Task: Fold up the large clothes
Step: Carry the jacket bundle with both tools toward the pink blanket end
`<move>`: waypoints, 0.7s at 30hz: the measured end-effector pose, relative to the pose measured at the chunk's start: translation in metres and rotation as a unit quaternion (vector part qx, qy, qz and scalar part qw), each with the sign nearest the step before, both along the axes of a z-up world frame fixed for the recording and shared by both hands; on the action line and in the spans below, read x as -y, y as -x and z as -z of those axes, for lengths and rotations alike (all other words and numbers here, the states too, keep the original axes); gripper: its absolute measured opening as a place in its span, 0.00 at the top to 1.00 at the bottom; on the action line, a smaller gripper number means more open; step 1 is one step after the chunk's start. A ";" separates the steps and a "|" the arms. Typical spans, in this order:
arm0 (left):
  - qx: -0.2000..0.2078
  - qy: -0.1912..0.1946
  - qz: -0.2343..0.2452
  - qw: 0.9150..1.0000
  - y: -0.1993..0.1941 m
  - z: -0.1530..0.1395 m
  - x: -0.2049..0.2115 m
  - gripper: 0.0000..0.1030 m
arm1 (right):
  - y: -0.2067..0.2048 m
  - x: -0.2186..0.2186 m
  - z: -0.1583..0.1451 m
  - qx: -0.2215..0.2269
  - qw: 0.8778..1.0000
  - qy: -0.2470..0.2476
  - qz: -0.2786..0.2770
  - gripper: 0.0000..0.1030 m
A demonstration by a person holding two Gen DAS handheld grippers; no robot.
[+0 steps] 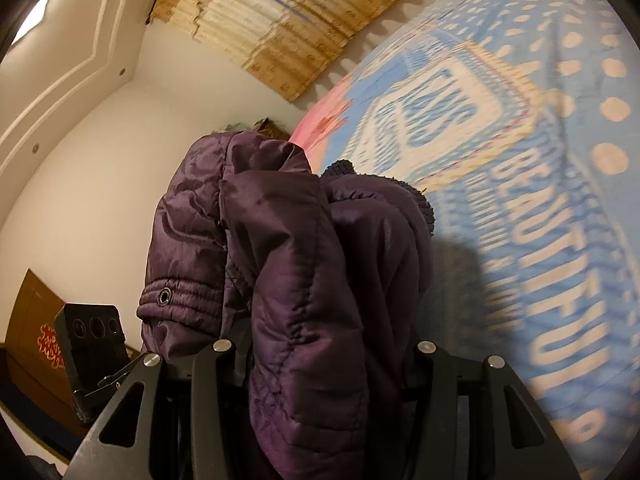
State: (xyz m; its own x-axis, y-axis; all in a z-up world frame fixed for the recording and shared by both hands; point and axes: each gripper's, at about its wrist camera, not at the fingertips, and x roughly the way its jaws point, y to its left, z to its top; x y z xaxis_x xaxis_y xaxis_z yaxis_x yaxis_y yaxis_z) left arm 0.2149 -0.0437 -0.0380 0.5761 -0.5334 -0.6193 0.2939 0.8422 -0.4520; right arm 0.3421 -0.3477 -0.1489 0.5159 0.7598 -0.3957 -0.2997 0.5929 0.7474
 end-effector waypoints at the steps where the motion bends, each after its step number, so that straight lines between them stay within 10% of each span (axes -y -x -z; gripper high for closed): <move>1: 0.003 -0.004 -0.005 1.000 0.004 -0.004 0.000 0.05 | 0.001 -0.011 -0.002 0.001 1.000 0.000 -0.009 0.53; 21: 0.013 -0.024 -0.205 0.978 0.098 -0.023 -0.170 0.05 | -0.002 -0.281 -0.025 0.002 0.974 -0.004 -0.227 0.54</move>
State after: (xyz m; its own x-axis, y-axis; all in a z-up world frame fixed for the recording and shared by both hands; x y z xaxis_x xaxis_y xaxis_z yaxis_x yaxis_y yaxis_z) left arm 0.1171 0.1259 -0.0146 0.7515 -0.2258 -0.6199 -0.0611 0.9118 -0.4061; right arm 0.3445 -0.0662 -0.1240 0.1279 0.9133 -0.3867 -0.5324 0.3922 0.7502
